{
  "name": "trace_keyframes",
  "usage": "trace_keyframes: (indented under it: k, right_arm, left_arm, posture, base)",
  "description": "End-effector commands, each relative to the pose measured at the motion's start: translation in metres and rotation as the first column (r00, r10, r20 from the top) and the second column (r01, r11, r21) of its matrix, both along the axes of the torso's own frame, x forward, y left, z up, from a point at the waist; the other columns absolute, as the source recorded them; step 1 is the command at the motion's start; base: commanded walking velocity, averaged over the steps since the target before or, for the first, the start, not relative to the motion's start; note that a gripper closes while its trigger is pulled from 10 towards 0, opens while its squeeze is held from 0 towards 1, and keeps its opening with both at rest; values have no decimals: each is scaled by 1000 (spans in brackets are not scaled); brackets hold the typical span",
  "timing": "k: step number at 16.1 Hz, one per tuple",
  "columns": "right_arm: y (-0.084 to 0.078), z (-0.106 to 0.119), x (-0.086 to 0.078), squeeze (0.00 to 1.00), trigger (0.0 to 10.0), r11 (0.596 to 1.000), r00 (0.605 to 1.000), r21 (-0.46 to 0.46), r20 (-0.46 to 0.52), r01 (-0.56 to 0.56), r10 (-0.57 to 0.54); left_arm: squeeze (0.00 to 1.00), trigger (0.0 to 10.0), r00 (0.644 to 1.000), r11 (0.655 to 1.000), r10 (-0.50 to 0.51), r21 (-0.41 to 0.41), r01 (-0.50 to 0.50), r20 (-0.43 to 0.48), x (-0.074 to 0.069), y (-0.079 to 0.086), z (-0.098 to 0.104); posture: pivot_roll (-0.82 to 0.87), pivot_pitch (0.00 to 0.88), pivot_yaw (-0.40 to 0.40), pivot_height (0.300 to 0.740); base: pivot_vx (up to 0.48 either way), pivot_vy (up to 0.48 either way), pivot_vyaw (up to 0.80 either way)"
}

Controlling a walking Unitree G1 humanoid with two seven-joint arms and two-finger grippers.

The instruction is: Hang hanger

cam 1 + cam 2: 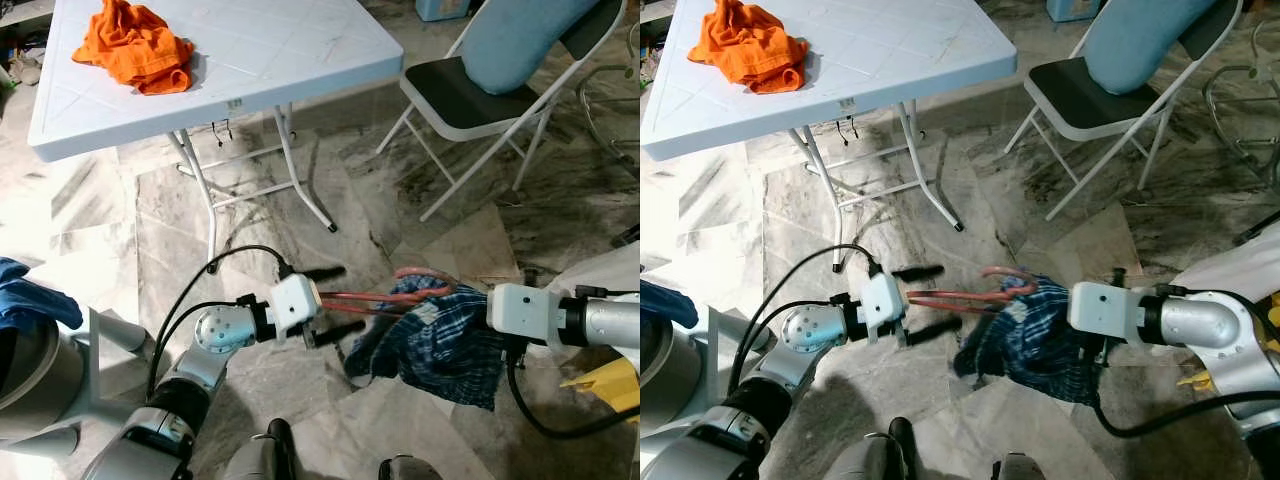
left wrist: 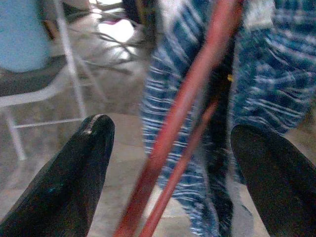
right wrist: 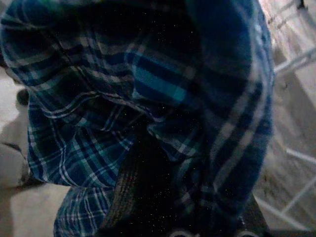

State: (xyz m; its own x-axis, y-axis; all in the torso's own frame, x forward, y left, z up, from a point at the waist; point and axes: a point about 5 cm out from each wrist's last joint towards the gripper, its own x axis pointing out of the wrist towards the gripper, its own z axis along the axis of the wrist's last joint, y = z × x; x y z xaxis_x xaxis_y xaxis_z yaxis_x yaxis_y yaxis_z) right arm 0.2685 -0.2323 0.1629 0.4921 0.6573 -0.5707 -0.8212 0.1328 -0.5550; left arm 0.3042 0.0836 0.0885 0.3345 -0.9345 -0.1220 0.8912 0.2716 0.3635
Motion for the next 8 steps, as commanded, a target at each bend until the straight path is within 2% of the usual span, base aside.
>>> trace_keyframes:
  k: [1,2,3,4,5,8]
  right_arm:
    - [1,4,-4,0,10000,1000,999,7,-14,-30,31]
    - [1,5,-6,0,10000,999,999,8,-20,-43,44]
    - [1,5,-8,0,10000,998,997,19,-47,-52,53]
    - [2,5,-11,0,10000,998,996,12,-55,-63,63]
    - [1,6,-12,0,10000,998,996,7,-55,-66,66]
    - [-1,3,-16,0,10000,998,996,5,-72,-61,62]
  left_arm:
    - [0,10000,997,998,-47,37,49,-64,-3,0,-7]
    - [0,10000,994,995,-77,56,82,-84,-3,1,-8]
    - [0,6196,991,992,-96,73,103,-88,-1,4,-6]
    - [0,3373,990,990,-106,81,114,-97,1,6,-4]
    - [0,0,988,990,-110,78,119,-108,4,7,-1]
    - [0,0,984,989,-127,64,136,-122,16,9,13]
  posture:
    - [-209,223,76,740]
    - [-214,223,77,740]
    - [-219,222,77,740]
    - [-221,222,78,740]
    - [-224,221,80,740]
    - [-226,222,83,740]
  base:
    - [0,0,0]
    - [0,0,0]
    - [0,0,0]
    - [0,0,0]
    - [0,0,0]
    - [0,0,0]
